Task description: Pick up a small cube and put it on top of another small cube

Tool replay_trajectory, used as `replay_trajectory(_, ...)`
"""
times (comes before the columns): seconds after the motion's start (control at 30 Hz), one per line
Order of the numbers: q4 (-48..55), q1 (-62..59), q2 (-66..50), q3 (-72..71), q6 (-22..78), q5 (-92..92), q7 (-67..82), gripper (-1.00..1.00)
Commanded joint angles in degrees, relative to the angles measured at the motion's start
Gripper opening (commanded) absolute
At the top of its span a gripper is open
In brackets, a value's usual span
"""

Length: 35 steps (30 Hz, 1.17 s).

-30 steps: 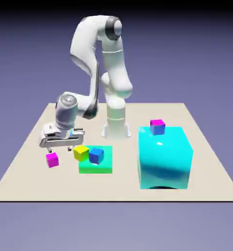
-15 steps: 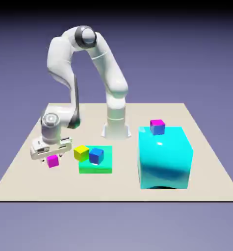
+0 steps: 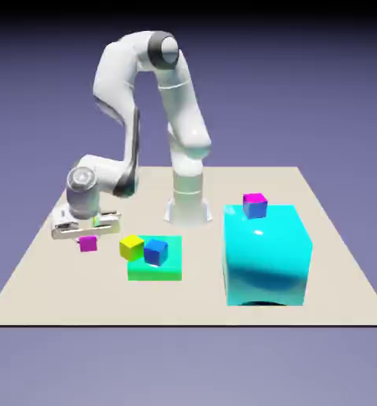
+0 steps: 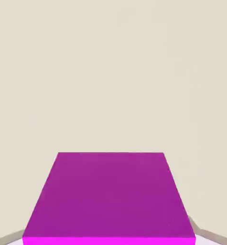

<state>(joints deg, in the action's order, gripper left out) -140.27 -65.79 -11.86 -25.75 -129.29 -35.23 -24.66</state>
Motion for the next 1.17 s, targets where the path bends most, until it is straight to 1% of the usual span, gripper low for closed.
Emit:
replay_trajectory(0.0,-0.1,2.1,0.7,1.7,0.6,1.4,-1.4,-1.00)
replay_trajectory(0.8,-1.4,51.9,17.9,42.8,14.9,38.5,-31.6,-1.00)
replay_trajectory(0.87,-1.4,52.2,18.0,43.1,15.0,38.7,-31.8,-1.00)
replay_trajectory(1.0,-6.5,52.4,12.8,42.6,5.0,41.1,-29.8,-1.00)
replay_trajectory(1.03,-7.1,52.5,12.2,42.5,3.8,41.4,-29.6,-1.00)
replay_trajectory(1.07,-7.1,52.5,12.2,42.5,3.8,41.4,-29.6,1.00)
replay_trajectory(1.1,-7.1,52.5,12.2,42.5,3.8,41.4,-29.6,1.00)
replay_trajectory(1.13,-5.9,52.4,13.4,42.7,6.3,40.8,-30.1,1.00)
